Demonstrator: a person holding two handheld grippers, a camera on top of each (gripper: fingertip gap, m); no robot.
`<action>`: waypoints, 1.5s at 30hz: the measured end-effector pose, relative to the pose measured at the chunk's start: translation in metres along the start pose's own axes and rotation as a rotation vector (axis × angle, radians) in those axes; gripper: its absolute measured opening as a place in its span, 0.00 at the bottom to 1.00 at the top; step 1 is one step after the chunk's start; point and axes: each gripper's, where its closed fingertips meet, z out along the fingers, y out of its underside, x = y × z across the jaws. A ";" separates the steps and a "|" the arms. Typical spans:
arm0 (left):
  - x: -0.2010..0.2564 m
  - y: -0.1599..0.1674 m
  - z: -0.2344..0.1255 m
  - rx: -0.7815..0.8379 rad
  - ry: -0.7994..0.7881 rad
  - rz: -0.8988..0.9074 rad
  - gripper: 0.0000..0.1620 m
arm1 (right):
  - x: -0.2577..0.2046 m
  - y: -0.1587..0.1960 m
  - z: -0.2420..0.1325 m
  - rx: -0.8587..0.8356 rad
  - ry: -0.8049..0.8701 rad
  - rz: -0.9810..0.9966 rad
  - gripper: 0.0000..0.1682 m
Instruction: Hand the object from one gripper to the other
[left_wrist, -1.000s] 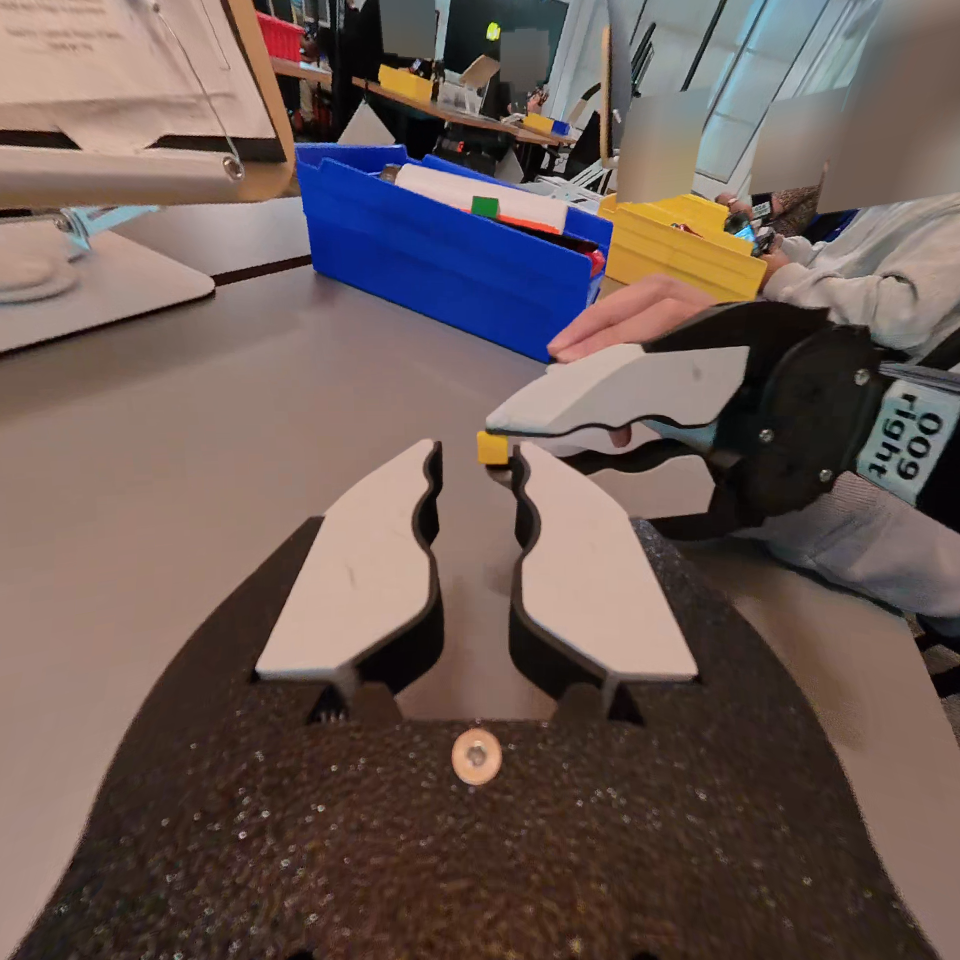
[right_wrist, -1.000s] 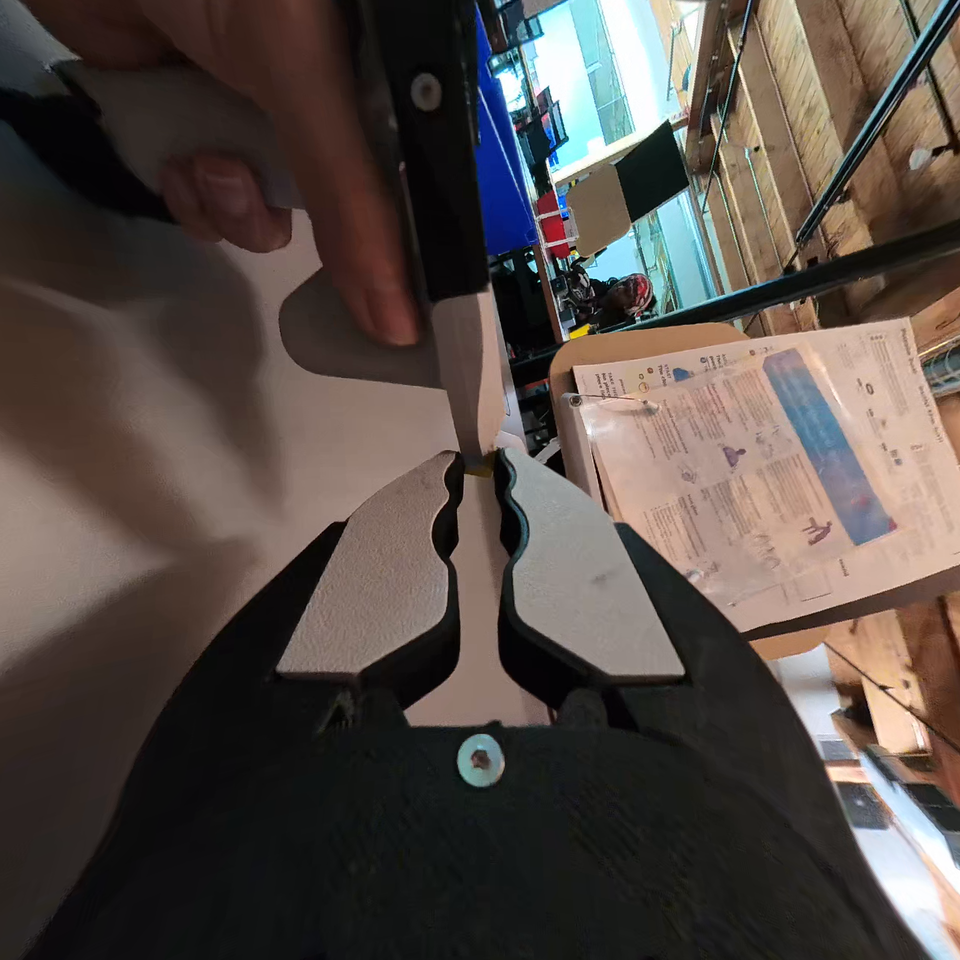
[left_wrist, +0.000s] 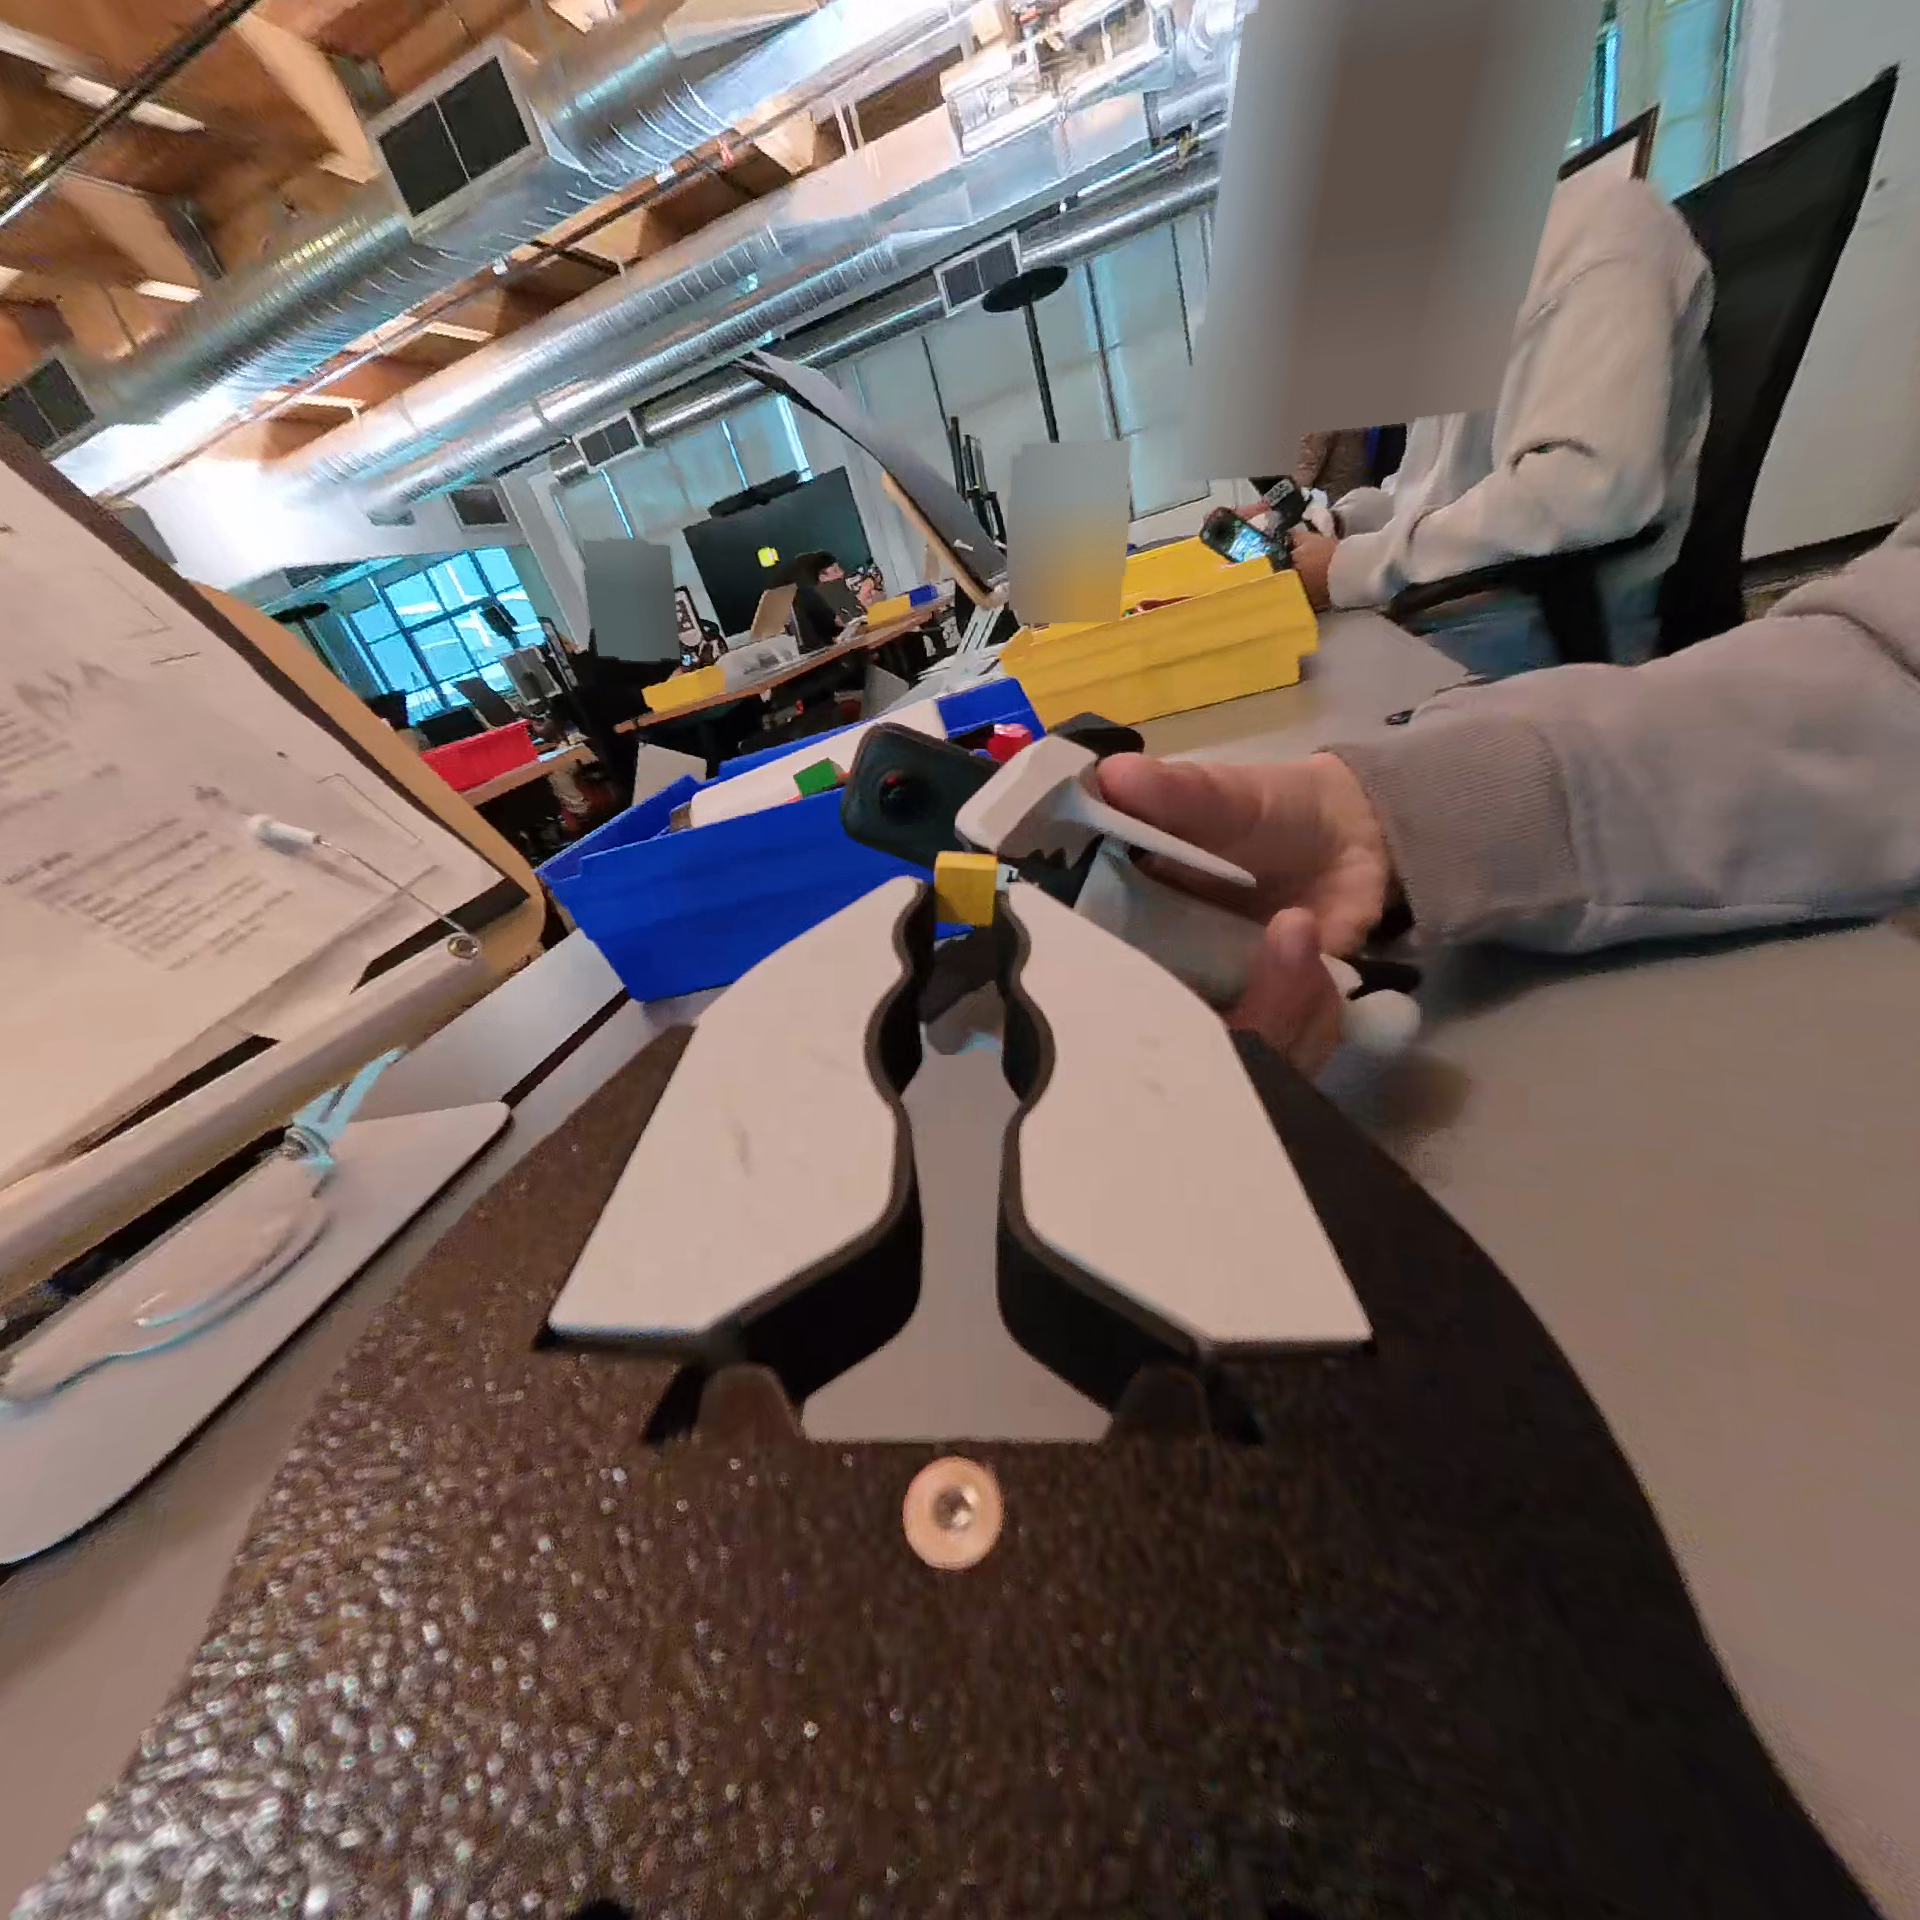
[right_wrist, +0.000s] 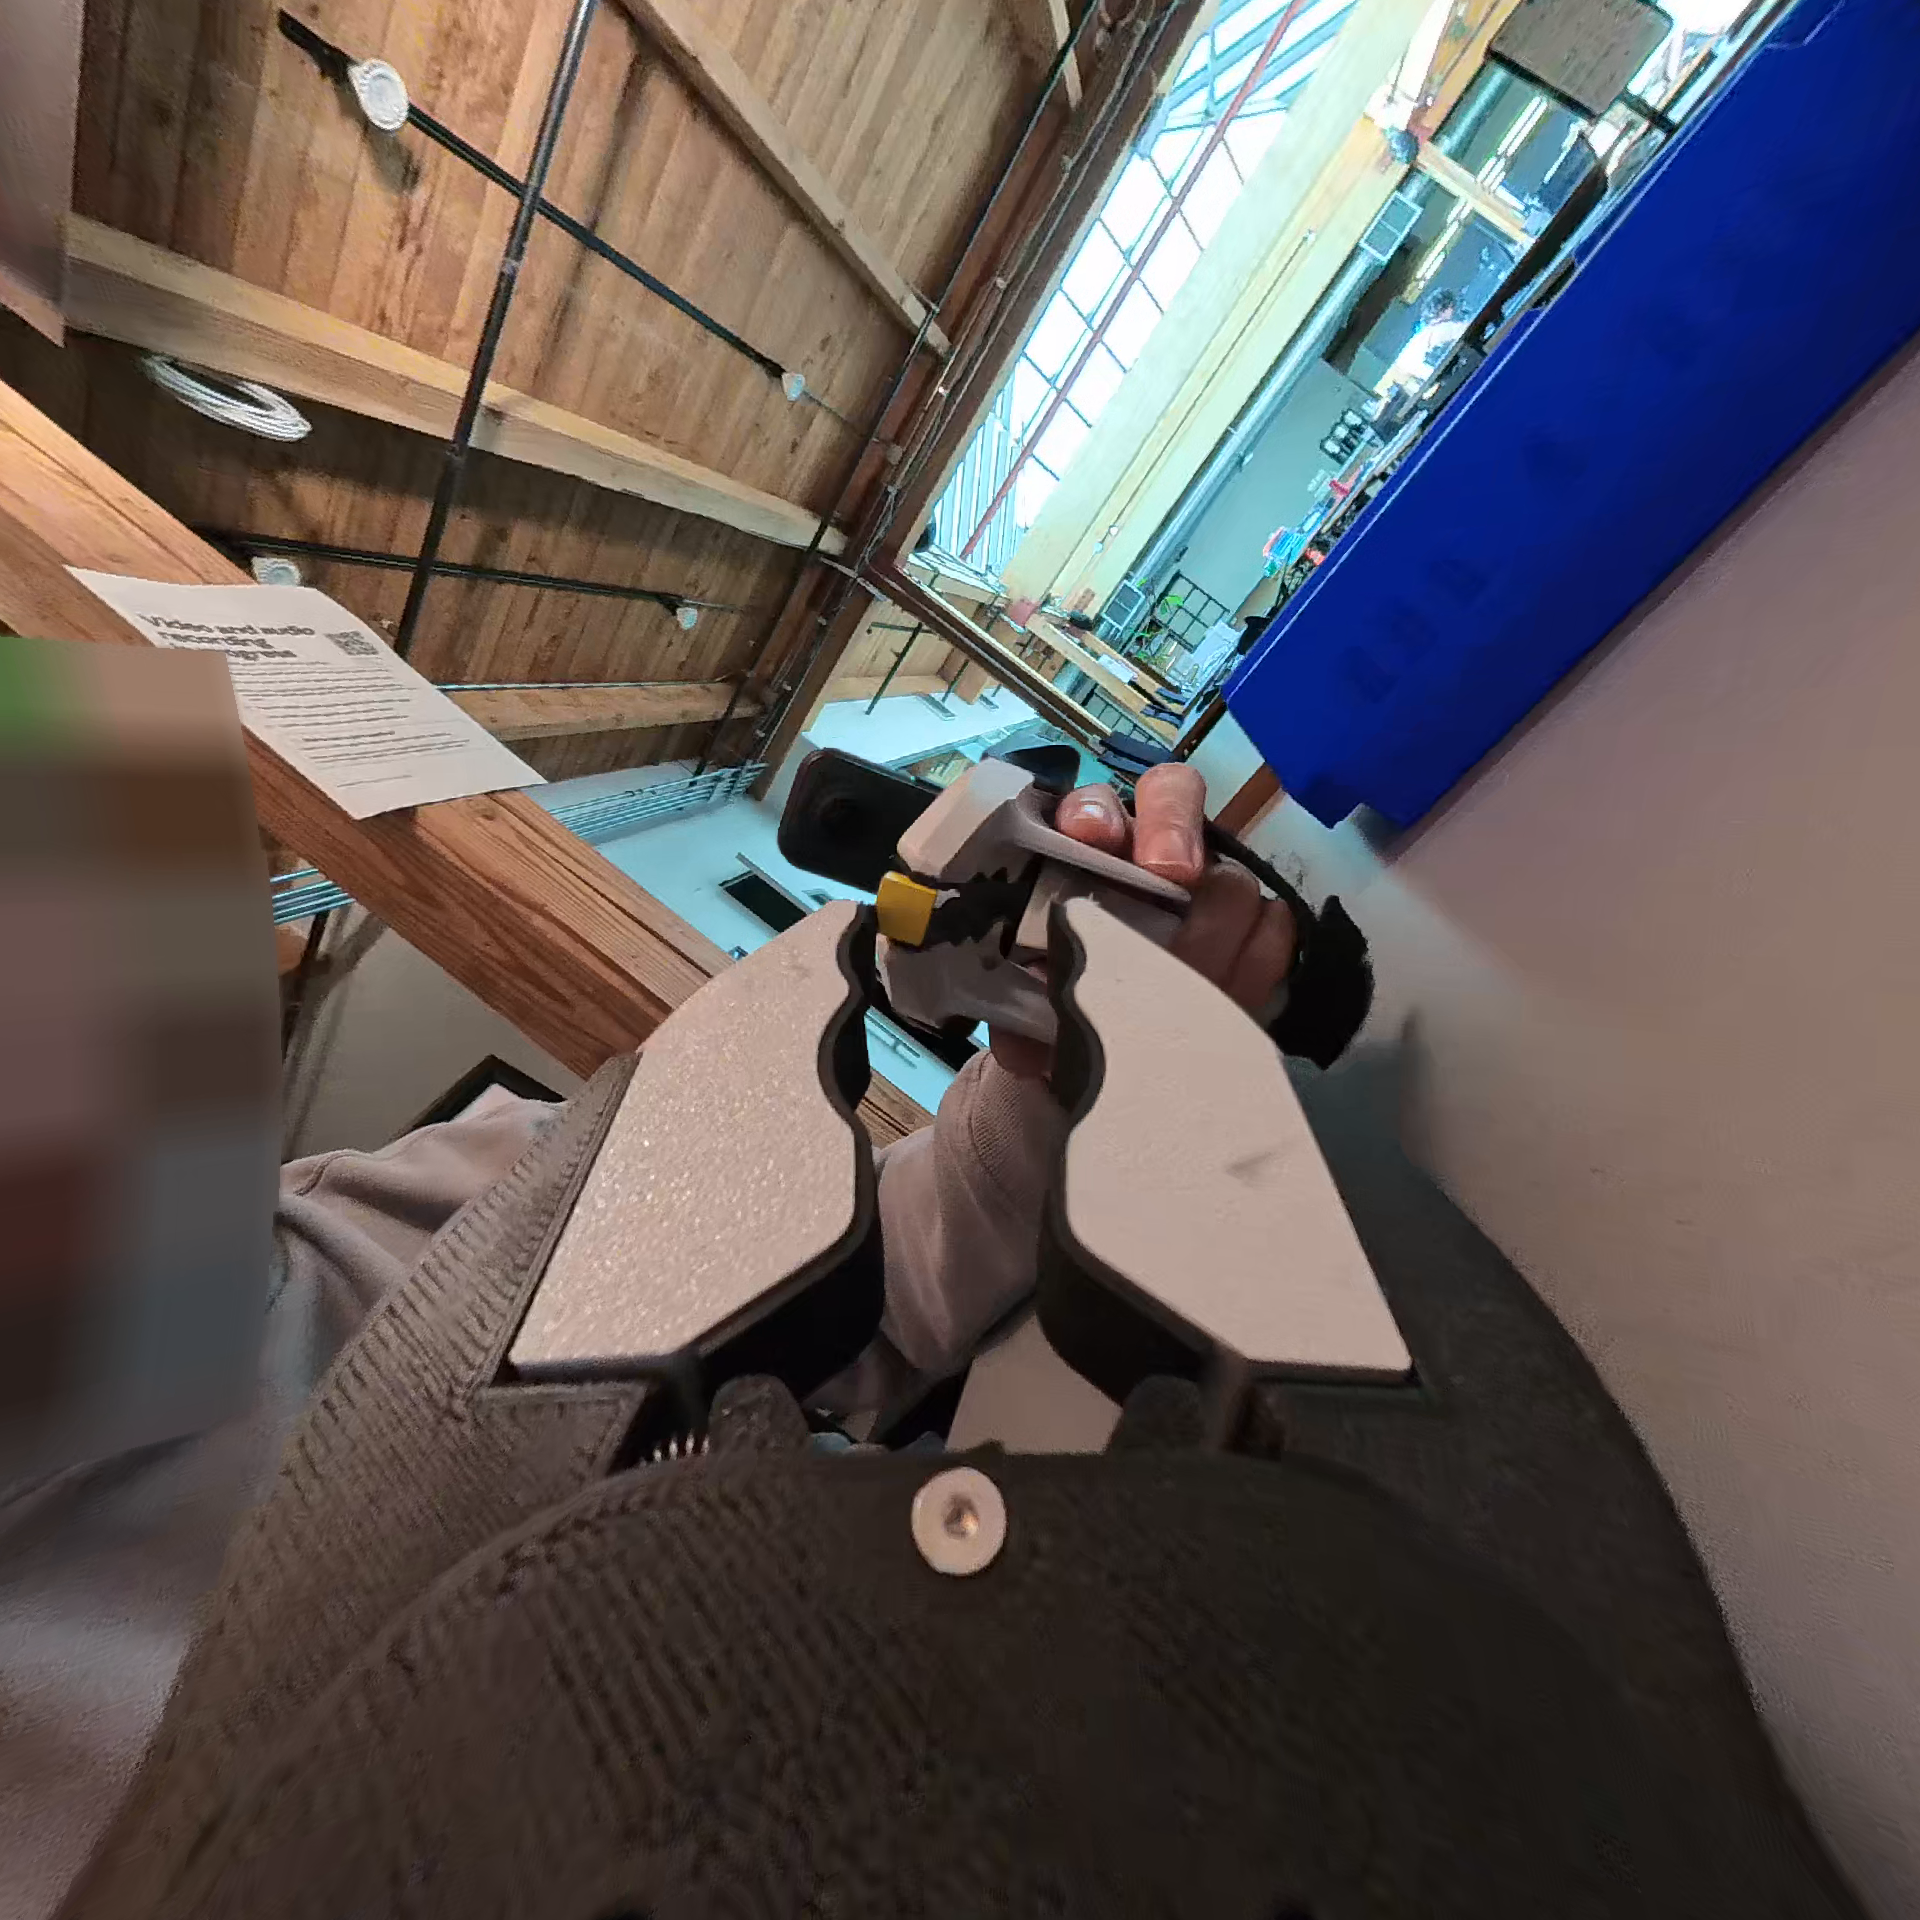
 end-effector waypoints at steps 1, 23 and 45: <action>0.000 0.002 0.000 -0.009 0.001 0.005 0.06 | 0.000 0.000 0.000 -0.003 -0.002 0.005 0.18; -0.017 0.042 0.003 -0.244 -0.119 -0.345 0.18 | 0.042 -0.020 -0.026 -0.438 0.872 -1.484 0.06; -0.007 0.054 0.012 -0.285 -0.066 -0.614 0.06 | 0.051 -0.006 -0.023 -0.761 0.992 -2.015 0.06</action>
